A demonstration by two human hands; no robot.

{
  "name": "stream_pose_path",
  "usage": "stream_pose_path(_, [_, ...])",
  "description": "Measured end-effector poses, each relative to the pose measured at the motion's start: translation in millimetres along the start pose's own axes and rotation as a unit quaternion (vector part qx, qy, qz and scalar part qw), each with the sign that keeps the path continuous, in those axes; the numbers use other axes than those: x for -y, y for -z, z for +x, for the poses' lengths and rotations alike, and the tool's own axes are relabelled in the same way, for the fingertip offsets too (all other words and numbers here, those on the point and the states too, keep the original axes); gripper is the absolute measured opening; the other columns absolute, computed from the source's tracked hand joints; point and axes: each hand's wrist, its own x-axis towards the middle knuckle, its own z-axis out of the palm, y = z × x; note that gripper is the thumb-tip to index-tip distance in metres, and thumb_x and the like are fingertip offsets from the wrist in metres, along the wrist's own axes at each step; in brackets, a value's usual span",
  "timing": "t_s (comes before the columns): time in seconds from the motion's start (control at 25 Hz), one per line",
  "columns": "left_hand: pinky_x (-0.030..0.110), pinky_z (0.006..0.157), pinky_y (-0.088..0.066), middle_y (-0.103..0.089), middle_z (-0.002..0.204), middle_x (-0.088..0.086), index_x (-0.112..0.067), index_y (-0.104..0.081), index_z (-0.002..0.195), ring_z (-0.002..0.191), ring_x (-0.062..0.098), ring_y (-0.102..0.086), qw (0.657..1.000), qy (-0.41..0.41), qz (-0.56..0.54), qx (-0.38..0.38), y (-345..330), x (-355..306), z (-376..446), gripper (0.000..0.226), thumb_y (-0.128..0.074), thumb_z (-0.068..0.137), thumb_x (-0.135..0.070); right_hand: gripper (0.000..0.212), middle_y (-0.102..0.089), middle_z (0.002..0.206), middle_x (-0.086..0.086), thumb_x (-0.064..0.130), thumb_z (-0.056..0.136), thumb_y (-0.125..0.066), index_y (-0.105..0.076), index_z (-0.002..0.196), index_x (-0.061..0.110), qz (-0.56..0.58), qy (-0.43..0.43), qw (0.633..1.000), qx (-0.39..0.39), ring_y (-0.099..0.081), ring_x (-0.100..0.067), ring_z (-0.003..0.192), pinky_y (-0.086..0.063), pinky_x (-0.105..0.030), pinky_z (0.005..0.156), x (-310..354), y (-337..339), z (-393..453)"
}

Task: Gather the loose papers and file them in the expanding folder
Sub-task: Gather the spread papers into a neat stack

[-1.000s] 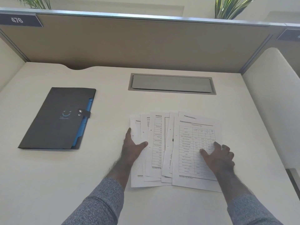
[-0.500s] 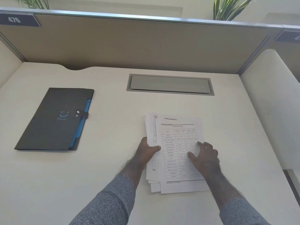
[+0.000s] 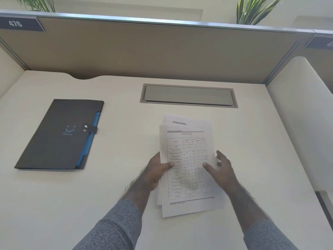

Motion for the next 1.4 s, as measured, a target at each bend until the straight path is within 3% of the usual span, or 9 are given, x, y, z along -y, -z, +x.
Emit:
stream_pose_path(0.08, [0.053,0.095,-0.051,-0.068,0.122,0.017,-0.005,-0.058,0.125,0.111,0.036,-0.065,0.998,-0.031,-0.020,0.059,9.4,-16.4,-1.9,0.051,-0.073,0.077,-0.002,0.073,-0.052,0.144,-0.008,0.036,0.086,-0.074,-0.037,0.148,0.021,0.188,0.024,0.973,0.129,-0.055,-0.026,0.126,-0.045,-0.050,0.104,9.8,18.9,1.8])
stream_pose_path(0.2, [0.052,0.093,-0.052,-0.065,0.124,0.021,-0.001,-0.055,0.127,0.112,0.039,-0.064,0.992,-0.069,0.002,0.104,18.1,-46.2,-4.3,0.052,-0.071,0.078,-0.002,0.042,-0.063,0.134,-0.009,0.027,0.095,-0.065,-0.057,0.135,0.018,0.245,0.071,0.925,0.283,-0.061,-0.032,0.121,-0.049,-0.054,0.098,29.7,37.6,0.9])
stream_pose_path(0.36, [0.050,0.094,-0.052,-0.065,0.125,0.019,-0.003,-0.053,0.129,0.113,0.038,-0.063,0.990,-0.118,0.049,0.067,23.5,-80.4,-4.4,0.043,-0.064,0.088,-0.006,0.022,-0.076,0.111,-0.004,0.011,0.086,-0.073,-0.075,0.108,0.013,0.240,0.097,0.958,0.125,-0.070,-0.027,0.106,-0.053,-0.049,0.095,62.6,33.5,1.8])
stream_pose_path(0.56, [0.032,0.094,-0.050,-0.068,0.125,0.002,-0.014,-0.059,0.129,0.117,0.021,-0.063,0.975,-0.206,0.072,0.044,29.0,-105.5,-10.5,0.041,-0.061,0.089,-0.019,0.029,-0.076,0.090,0.022,0.013,0.086,-0.075,-0.076,0.085,0.043,0.197,0.171,0.965,0.016,-0.071,-0.001,0.089,-0.056,-0.020,0.079,96.7,22.9,-4.8])
stream_pose_path(0.64, [0.028,0.092,-0.050,-0.068,0.125,-0.001,-0.016,-0.059,0.129,0.117,0.019,-0.062,0.973,-0.215,0.067,0.043,32.6,-104.4,-12.8,0.039,-0.059,0.090,-0.019,0.039,-0.074,0.084,0.031,0.015,0.087,-0.073,-0.073,0.081,0.053,0.181,0.191,0.965,0.010,-0.068,0.011,0.078,-0.053,-0.006,0.067,100.8,18.5,-7.1])
stream_pose_path(0.76, [0.023,0.087,-0.051,-0.069,0.124,-0.002,-0.018,-0.059,0.128,0.117,0.016,-0.063,0.974,-0.215,0.054,0.043,36.2,-94.9,-15.2,0.038,-0.059,0.090,-0.018,0.027,-0.076,0.083,0.023,0.013,0.086,-0.075,-0.076,0.081,0.039,0.198,0.177,0.964,0.022,-0.070,0.005,0.075,-0.056,-0.015,0.067,98.1,12.4,-6.3])
stream_pose_path(0.92, [0.021,0.085,-0.051,-0.070,0.120,-0.003,-0.026,-0.062,0.119,0.114,0.015,-0.063,0.970,-0.240,0.022,0.024,34.3,-87.7,-18.2,0.032,-0.059,0.089,-0.014,0.025,-0.078,0.101,0.010,0.005,0.084,-0.075,-0.076,0.096,0.028,0.283,0.169,0.942,0.058,-0.074,-0.004,0.090,-0.056,-0.011,0.068,94.7,11.4,-8.1])
stream_pose_path(1.28, [0.018,0.082,-0.050,-0.070,0.115,-0.007,-0.019,-0.058,0.123,0.107,0.009,-0.064,0.967,-0.255,0.008,0.015,26.7,-87.5,-20.9,0.030,-0.049,0.094,-0.016,0.008,-0.078,0.098,0.012,0.027,0.085,-0.075,-0.078,0.090,0.032,0.267,0.169,0.948,0.038,-0.073,-0.003,0.089,-0.056,-0.014,0.071,96.0,1.5,-12.2])
stream_pose_path(1.4, [0.021,0.086,-0.047,-0.064,0.122,0.001,-0.012,-0.050,0.128,0.108,0.007,-0.061,0.967,-0.255,0.023,0.016,29.2,-88.2,-22.0,0.032,-0.048,0.097,-0.015,0.013,-0.079,0.091,0.014,0.023,0.086,-0.075,-0.080,0.084,0.035,0.262,0.157,0.951,0.044,-0.073,-0.004,0.082,-0.056,-0.015,0.069,94.4,2.4,-12.5])
